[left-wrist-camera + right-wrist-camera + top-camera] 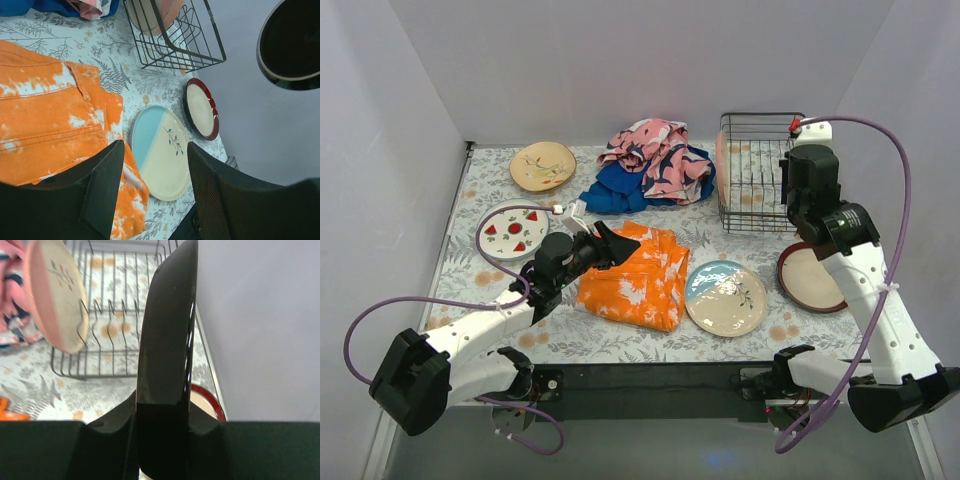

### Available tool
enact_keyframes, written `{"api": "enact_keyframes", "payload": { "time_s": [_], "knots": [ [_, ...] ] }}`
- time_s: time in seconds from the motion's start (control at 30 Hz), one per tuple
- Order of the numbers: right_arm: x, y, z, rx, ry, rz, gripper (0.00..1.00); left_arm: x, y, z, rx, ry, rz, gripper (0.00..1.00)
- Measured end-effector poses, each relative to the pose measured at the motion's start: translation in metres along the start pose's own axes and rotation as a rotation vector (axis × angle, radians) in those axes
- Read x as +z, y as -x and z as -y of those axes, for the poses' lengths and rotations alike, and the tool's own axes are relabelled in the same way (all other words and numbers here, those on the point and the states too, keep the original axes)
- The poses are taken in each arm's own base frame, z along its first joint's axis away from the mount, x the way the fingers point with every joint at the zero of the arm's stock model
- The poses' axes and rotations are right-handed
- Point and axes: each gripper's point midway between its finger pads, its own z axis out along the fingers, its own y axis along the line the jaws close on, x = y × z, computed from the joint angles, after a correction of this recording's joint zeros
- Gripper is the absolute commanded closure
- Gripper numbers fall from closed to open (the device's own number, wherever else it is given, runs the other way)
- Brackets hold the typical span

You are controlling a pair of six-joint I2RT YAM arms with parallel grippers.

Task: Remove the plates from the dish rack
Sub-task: Place the plate at the corner of the board.

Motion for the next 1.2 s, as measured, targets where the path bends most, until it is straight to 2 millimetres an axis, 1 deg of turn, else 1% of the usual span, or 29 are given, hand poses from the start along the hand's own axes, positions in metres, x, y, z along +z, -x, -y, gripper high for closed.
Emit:
{"api": "enact_keyframes", "payload": {
  "time_s": [0.1, 0.27, 0.4, 0.77, 0.9, 1.13, 1.2],
  "knots": [
    [-0.004, -0.029, 0.007, -0.011, -0.035, -0.074, 0.99, 0.0, 0.001, 0.001, -0.001, -0.002, 0.001, 0.48],
    [-0.003, -0.091, 0.012, -0.074, -0.105, -0.267, 0.99, -0.001, 0.001, 0.001, -0.003, -0.004, 0.002, 0.48],
    [-0.002, -0.126, 0.017, -0.133, -0.163, -0.388, 0.99, -0.001, 0.001, 0.001, -0.003, -0.004, 0.002, 0.48],
    [0.02, -0.195, 0.006, -0.265, -0.211, -0.598, 0.99, -0.001, 0.0, 0.002, -0.009, -0.006, -0.001, 0.48],
    [0.027, -0.214, 0.003, -0.283, -0.218, -0.642, 0.99, -0.002, 0.001, 0.003, -0.009, -0.01, 0.002, 0.48],
    [0.035, -0.247, 0.009, -0.29, -0.238, -0.704, 0.99, -0.005, 0.004, 0.008, -0.01, -0.025, 0.014, 0.48],
    [0.037, -0.248, 0.012, -0.303, -0.251, -0.706, 0.99, -0.005, 0.003, 0.007, -0.011, -0.023, 0.012, 0.48]
  ]
}}
